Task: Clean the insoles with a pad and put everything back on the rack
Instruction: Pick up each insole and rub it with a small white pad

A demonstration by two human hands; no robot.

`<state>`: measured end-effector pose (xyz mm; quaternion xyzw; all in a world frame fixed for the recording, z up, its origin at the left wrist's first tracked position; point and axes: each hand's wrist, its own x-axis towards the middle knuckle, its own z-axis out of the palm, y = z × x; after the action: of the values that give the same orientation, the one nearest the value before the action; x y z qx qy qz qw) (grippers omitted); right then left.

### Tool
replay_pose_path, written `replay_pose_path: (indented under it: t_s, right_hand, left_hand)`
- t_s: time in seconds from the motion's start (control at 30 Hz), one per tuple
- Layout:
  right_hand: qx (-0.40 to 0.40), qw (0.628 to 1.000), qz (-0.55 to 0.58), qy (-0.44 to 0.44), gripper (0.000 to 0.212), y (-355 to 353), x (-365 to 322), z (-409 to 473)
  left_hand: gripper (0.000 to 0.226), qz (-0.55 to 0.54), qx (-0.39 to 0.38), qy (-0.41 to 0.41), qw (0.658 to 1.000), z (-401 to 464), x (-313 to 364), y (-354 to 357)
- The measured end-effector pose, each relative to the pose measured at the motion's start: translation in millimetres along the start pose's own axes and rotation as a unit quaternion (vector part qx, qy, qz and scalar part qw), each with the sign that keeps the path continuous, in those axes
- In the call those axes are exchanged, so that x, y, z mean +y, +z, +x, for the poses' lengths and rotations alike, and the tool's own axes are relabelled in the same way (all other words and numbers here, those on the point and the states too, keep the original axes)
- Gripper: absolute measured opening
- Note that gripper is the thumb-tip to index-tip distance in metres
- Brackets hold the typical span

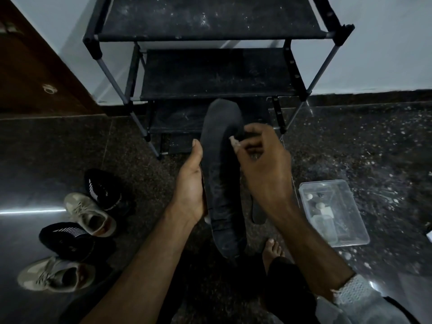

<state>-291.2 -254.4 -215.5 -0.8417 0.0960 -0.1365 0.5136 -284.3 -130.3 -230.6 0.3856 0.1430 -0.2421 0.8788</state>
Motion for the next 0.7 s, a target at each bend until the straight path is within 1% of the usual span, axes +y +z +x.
replay_pose_path:
  t_s: [0.07,0.13,0.23,0.33,0.43,0.5,0.6,0.7]
  right_hand:
    - [0.008,0.998,0.059,0.035,0.035,-4.1,2.1,3.5]
    - [-0.004,0.993,0.105,0.061,0.035,-4.8,0.5,4.3]
    - [-0.036,0.989,0.123,0.073,0.030,-4.2,-1.4,4.2]
    - [-0.047,0.989,0.127,0.063,0.026,-3.6,-1.5,3.1]
    - [-0.026,0.988,0.137,0.061,0.026,-3.7,-1.1,2.9]
    - [-0.003,0.987,0.148,0.062,0.026,-4.7,-0.9,4.4]
    - [0.021,0.984,0.166,0.064,0.026,-5.1,-0.6,6.8]
    - [0.023,0.984,0.165,0.063,0.025,-3.2,0.2,6.2]
  left_hand:
    - [0.062,-0.009,0.004,0.012,1.000,0.8,2.6,-0.1]
    - [0.058,-0.011,0.009,0.014,1.000,0.5,5.9,-0.4]
    - [0.056,-0.007,0.008,0.014,1.000,0.5,9.0,-1.8]
    - [0.058,-0.021,0.000,0.010,1.000,-0.1,11.4,-1.4]
    - [0.059,-0.025,-0.019,0.001,1.000,-2.4,10.6,0.8]
    - [0.056,-0.012,-0.024,0.000,1.000,-4.1,6.9,3.9]
    - [0.048,0.016,-0.015,-0.006,1.000,-5.1,1.3,8.6]
    - [0.049,0.036,-0.001,-0.004,0.999,-4.0,0.5,8.2]
